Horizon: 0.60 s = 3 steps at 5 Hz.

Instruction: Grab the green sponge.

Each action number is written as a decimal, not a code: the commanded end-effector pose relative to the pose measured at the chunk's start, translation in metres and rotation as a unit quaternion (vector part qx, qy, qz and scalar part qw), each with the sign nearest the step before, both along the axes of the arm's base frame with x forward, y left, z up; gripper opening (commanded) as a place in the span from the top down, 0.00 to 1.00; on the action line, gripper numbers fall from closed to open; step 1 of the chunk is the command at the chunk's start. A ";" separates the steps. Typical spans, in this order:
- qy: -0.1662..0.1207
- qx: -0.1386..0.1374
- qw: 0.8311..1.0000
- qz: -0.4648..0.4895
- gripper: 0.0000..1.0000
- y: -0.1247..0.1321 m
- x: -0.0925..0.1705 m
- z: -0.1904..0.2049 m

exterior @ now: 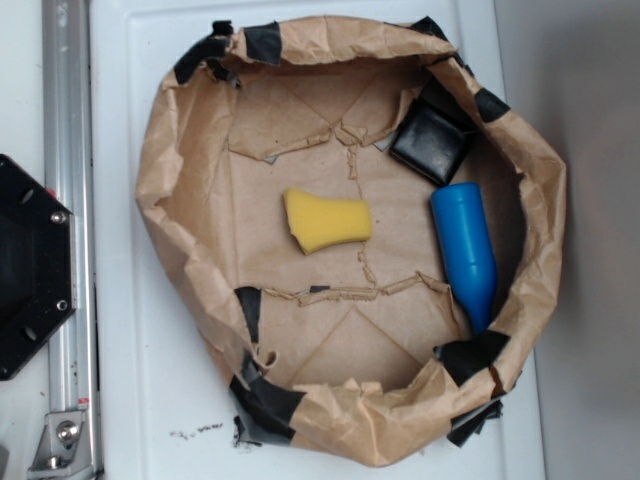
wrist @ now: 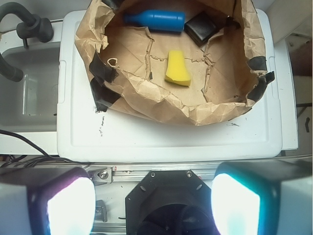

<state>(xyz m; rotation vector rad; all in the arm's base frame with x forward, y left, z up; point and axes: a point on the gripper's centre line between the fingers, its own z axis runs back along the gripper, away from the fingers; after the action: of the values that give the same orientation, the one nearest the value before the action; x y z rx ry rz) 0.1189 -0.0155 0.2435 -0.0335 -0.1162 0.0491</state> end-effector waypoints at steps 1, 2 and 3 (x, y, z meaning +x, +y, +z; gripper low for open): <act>0.000 0.000 1.000 0.000 0.00 0.000 0.000 0.000; -0.017 0.000 0.999 0.027 0.00 0.011 0.022 -0.018; -0.008 0.012 0.999 0.032 0.00 0.018 0.033 -0.031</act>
<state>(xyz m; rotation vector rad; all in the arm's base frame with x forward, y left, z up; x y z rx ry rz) 0.1512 -0.0017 0.2073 -0.0104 -0.1178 0.0856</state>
